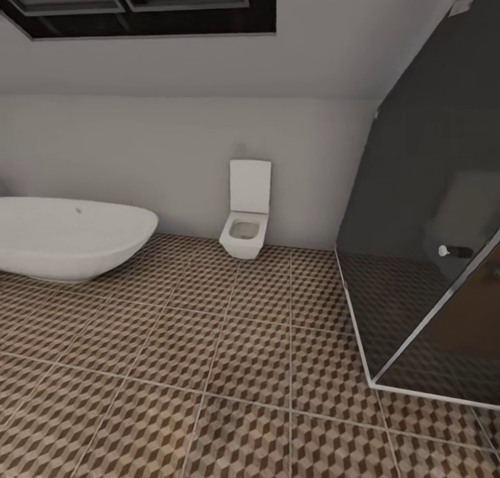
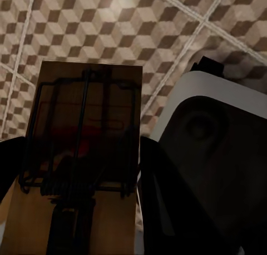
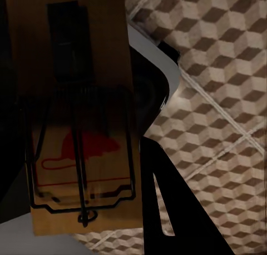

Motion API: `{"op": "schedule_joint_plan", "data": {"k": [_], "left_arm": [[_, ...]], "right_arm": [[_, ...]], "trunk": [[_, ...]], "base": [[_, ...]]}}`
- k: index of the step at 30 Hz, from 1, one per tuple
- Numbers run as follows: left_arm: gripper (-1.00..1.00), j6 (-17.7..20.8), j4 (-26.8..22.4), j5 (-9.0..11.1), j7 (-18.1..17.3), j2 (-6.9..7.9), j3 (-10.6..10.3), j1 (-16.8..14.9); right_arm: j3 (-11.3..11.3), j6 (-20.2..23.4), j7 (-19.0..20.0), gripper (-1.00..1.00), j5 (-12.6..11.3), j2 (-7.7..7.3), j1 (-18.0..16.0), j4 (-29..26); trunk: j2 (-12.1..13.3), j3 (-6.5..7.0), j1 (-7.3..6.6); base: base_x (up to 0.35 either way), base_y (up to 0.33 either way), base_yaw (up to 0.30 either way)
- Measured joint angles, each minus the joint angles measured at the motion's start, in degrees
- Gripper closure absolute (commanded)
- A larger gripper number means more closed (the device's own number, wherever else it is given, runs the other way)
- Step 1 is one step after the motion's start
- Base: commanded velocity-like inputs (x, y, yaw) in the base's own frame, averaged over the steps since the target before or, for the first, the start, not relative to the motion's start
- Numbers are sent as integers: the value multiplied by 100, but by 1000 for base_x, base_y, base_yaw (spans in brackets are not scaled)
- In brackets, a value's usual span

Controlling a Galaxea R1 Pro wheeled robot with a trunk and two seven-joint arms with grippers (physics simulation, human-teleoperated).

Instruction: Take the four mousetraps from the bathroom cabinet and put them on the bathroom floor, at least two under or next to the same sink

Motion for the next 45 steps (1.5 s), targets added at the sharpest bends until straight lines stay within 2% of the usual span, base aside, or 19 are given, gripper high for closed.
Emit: {"op": "schedule_joint_plan", "data": {"k": [11,45], "left_arm": [[100,0,0,0,0,0,-2,0],[100,0,0,0,0,0,-2,0]], "right_arm": [[2,-9,-3,100,-8,0,0,1],[-5,-14,-3,100,-9,-17,0,2]], "trunk": [[0,26,0],[0,233,0]], "base": [[0,0,273],[0,0,236]]}}
